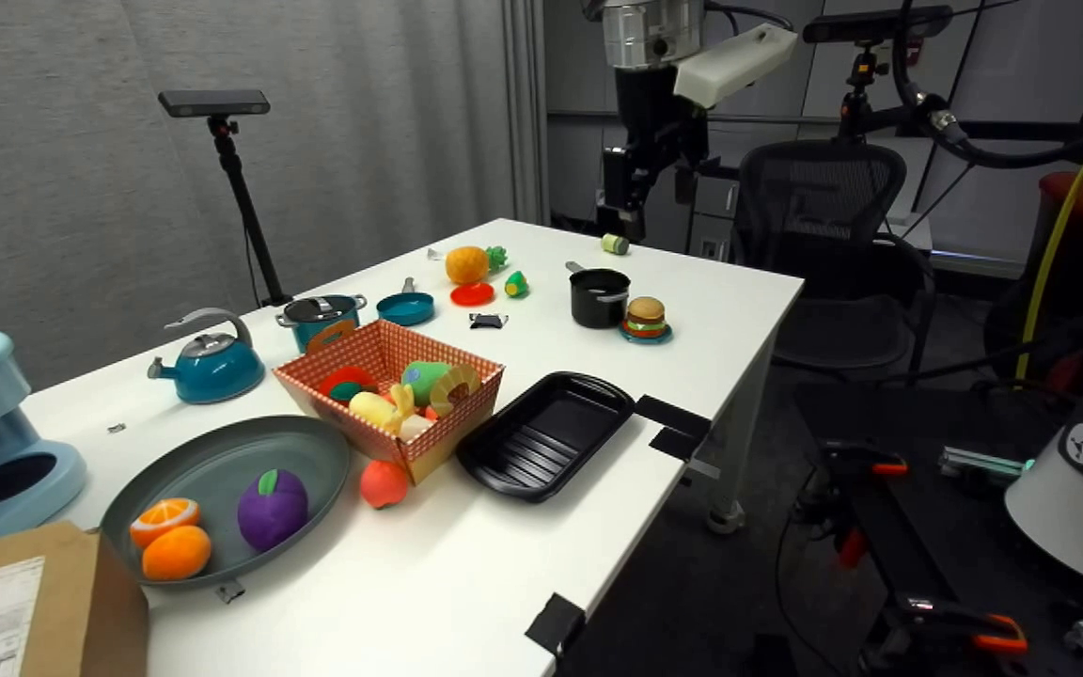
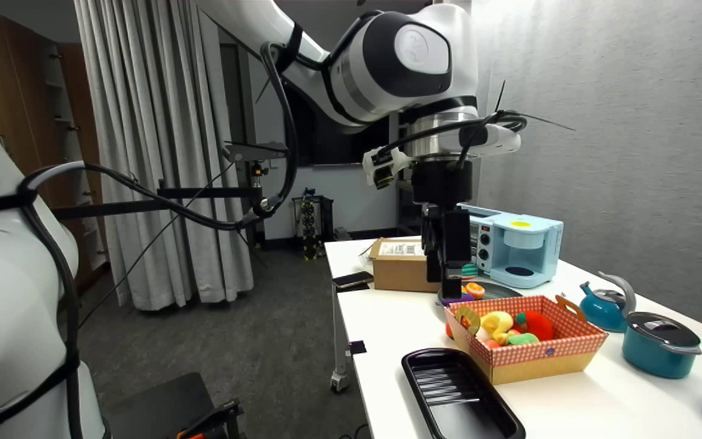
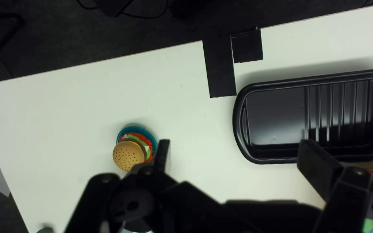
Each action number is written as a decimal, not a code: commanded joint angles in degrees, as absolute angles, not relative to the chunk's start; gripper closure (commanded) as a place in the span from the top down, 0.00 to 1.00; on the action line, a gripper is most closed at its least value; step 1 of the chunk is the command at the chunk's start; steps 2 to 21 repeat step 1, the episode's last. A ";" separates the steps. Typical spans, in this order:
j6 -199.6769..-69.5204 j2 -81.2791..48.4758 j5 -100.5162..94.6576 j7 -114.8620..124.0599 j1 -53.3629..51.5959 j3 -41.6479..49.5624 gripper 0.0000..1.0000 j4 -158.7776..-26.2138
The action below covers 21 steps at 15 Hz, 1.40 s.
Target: Slide the basket containing plush toys to the left.
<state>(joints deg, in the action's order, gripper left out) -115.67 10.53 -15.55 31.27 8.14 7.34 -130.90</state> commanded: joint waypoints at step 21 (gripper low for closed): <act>-115.60 10.50 -15.36 31.09 9.05 6.48 1.00 -130.82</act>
